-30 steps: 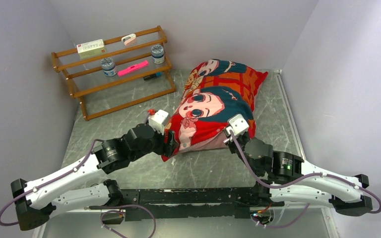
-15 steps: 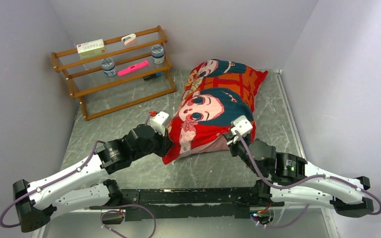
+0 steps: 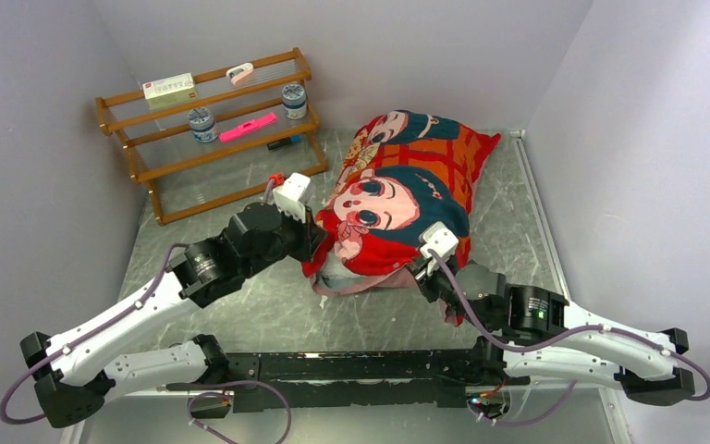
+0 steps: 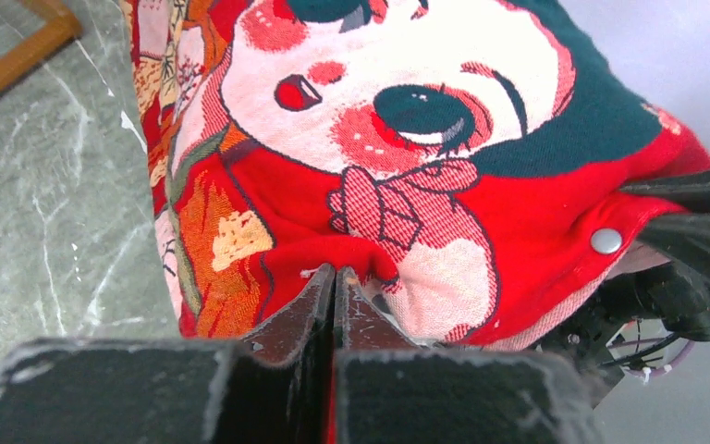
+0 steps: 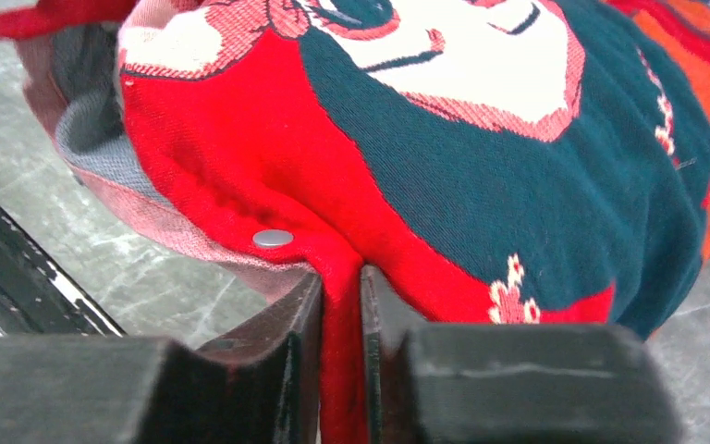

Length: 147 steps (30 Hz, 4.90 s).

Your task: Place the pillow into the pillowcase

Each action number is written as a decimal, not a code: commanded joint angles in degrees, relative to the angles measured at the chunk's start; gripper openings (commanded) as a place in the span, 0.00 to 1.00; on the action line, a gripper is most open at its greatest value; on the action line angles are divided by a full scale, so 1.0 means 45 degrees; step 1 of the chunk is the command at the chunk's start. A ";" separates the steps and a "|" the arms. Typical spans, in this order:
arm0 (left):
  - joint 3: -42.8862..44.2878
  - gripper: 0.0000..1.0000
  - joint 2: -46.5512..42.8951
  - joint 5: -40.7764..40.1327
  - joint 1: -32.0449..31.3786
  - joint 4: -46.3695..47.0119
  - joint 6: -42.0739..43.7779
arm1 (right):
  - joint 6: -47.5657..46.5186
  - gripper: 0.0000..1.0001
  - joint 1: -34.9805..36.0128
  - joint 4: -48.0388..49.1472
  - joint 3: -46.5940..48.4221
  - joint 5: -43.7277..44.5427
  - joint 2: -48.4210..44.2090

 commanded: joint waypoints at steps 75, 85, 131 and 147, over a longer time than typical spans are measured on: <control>-0.9274 0.81 -0.2930 0.6814 0.7981 0.4666 -0.4815 | -0.1428 0.67 -0.5525 0.5139 0.2724 -0.5120 0.9436; -0.7621 0.05 -0.3314 0.6451 0.7981 0.2931 -0.4022 | -0.0409 0.73 -0.5148 0.5297 0.1734 -0.5825 0.6464; -0.8680 0.78 -0.3735 0.6646 0.8802 0.2204 -0.6529 | -1.0370 0.64 0.1252 0.5826 0.2465 -0.2123 1.2161; -0.8744 0.76 -0.3046 0.6591 0.9274 0.2768 -0.6445 | -1.1357 0.50 0.1223 0.6145 0.3650 0.0017 1.4078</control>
